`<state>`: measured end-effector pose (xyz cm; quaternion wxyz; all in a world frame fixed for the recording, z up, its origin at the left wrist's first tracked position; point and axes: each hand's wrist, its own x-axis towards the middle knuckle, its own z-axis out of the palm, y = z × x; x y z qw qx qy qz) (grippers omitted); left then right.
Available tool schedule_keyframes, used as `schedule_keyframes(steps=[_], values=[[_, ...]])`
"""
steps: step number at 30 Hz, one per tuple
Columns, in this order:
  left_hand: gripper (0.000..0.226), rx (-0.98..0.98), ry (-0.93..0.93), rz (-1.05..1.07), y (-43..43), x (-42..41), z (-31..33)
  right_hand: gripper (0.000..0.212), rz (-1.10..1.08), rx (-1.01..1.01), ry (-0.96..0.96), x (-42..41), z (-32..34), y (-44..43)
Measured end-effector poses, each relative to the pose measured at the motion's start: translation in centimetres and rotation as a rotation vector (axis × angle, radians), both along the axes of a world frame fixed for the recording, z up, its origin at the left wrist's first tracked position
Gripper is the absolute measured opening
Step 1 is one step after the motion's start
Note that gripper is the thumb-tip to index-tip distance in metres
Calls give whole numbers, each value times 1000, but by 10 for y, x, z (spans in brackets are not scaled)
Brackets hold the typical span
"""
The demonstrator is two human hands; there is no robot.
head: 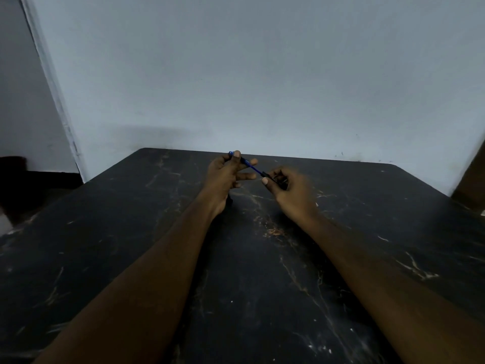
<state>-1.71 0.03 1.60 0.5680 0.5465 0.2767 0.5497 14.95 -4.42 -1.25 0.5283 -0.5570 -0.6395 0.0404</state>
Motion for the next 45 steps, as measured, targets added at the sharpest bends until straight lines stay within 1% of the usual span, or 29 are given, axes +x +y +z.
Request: schedule_keyframes(steps=[5,10,12,17,24,28,34,40,45], values=[[20,-5,9,30,-1,-2,1,16,10,-19,15,-1,1,-1],[32,25,143,27,-5,3,0,14,-6,31,-5,-3,4,-5],[36,40,204,70,-6,6,0,14,-24,32,-12,-3,5,-6],[31,97,257,155,-7,5,0,14,-30,10,47,-3,6,-6],[28,173,248,171,-6,4,-1,16,-60,44,27,-3,9,-10],[29,188,253,158,-6,3,-1,12,-60,60,52,-3,9,-10],[23,209,269,134,-5,4,-4,14,-57,41,75,-1,9,-10],[19,201,236,104,-7,5,-2,11,-55,26,77,-2,9,-10],[27,150,191,29,-7,4,2,18,-59,13,47,-1,8,-7]])
